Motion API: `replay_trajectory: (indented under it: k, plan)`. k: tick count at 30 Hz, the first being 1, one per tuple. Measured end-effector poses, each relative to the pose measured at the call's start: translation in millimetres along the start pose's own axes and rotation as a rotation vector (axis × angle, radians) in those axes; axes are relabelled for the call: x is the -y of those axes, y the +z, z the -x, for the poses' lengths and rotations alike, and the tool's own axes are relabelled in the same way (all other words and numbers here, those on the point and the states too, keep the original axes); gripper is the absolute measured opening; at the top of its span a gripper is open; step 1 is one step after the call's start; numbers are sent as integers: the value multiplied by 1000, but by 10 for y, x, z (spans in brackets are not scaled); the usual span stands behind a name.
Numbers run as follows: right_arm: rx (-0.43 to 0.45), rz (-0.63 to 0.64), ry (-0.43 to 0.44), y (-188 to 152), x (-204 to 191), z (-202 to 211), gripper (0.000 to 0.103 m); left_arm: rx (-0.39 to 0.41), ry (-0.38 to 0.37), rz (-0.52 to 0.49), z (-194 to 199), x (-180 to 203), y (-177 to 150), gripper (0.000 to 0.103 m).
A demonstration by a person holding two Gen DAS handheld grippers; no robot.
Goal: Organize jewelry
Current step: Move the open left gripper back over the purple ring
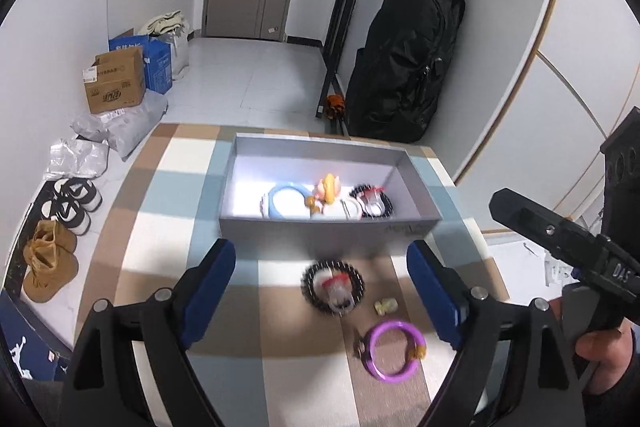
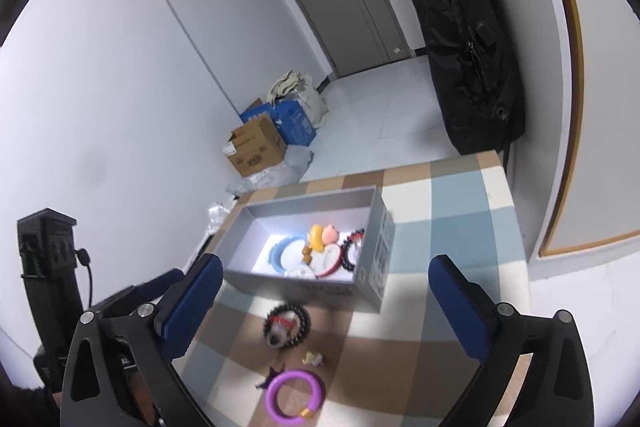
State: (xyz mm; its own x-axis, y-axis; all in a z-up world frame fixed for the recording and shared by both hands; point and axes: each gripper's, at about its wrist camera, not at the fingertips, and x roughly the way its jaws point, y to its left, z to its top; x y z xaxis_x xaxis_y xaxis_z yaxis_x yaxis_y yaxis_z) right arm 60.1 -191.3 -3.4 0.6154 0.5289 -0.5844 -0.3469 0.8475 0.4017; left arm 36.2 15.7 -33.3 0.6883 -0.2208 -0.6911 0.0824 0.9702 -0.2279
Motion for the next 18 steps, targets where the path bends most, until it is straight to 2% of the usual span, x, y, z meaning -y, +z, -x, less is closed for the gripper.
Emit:
replay_trajectory:
  k: [3, 15, 18]
  plan:
    - [-10, 20, -13, -71, -7, 59, 103, -22, -3, -4, -9, 28, -75, 85]
    - [-21, -19, -44, -295, 79, 284, 103, -147, -92, -65, -106, 242, -376, 85]
    - [-22, -45, -60, -317, 138, 319, 103, -182, -92, -85, -155, 296, -436, 85]
